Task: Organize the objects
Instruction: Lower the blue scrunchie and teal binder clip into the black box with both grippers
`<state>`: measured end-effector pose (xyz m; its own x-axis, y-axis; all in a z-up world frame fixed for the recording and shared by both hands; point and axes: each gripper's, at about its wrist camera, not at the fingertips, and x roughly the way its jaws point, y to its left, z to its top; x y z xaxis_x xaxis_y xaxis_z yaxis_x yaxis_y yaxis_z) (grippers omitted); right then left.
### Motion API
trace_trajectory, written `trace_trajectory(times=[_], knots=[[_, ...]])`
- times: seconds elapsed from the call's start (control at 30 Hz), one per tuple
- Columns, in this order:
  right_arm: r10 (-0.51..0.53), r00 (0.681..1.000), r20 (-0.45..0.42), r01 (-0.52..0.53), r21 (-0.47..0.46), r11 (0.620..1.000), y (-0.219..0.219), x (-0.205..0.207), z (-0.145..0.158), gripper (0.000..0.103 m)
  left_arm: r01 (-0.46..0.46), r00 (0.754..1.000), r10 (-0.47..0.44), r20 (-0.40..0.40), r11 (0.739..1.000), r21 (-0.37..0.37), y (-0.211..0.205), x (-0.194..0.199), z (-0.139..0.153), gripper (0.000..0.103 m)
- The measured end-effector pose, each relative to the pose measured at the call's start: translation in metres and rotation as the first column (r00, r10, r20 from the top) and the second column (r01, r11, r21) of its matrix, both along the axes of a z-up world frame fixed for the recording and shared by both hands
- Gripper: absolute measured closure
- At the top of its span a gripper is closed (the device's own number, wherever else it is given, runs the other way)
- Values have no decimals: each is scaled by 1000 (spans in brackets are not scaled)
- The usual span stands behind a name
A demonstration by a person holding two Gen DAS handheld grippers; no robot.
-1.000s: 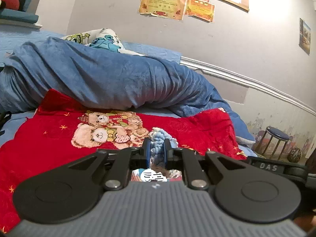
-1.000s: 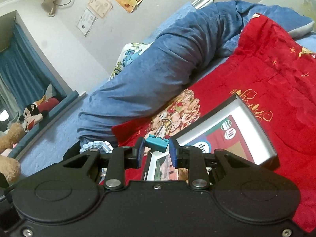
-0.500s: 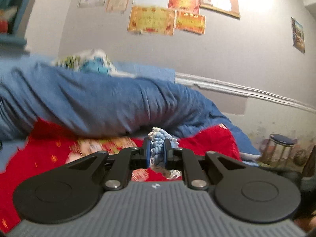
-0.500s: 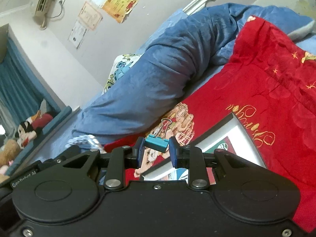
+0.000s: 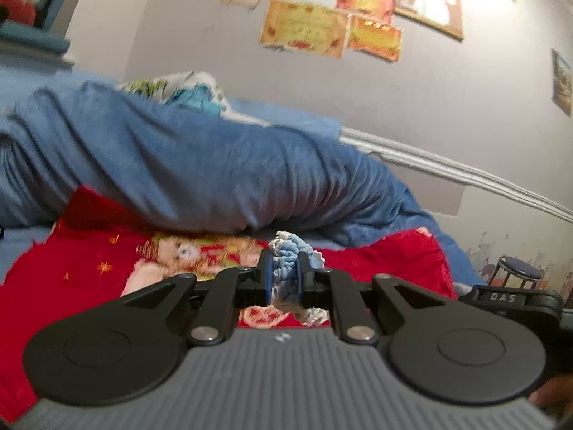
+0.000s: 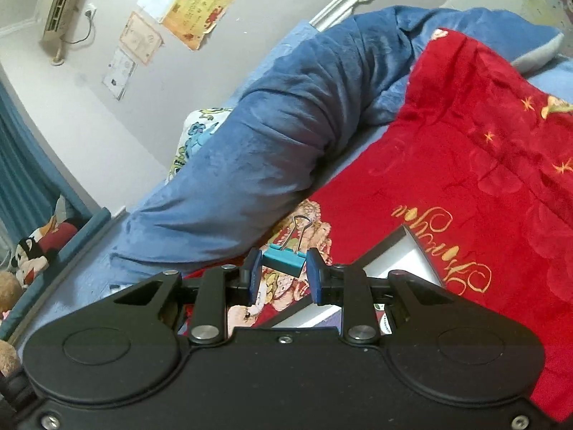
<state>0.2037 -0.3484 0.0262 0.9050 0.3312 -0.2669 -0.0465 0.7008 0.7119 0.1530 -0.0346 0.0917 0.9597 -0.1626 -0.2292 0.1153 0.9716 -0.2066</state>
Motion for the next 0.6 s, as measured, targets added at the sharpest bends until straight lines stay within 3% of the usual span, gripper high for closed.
trace_trajectory(times=[0.17,0.4,0.6], knots=[[18,999,-51,-18,-13,1000,10,9,-18,77,-19,996,19,-90,1000,-1,6,13,-28,87],[90,988,-123,-109,-150,983,51,15,-30,77,-46,975,51,-218,999,26,4,22,-69,87],[81,964,-253,-146,-251,957,69,22,-47,77,-39,958,58,-280,997,70,-4,28,-89,86]])
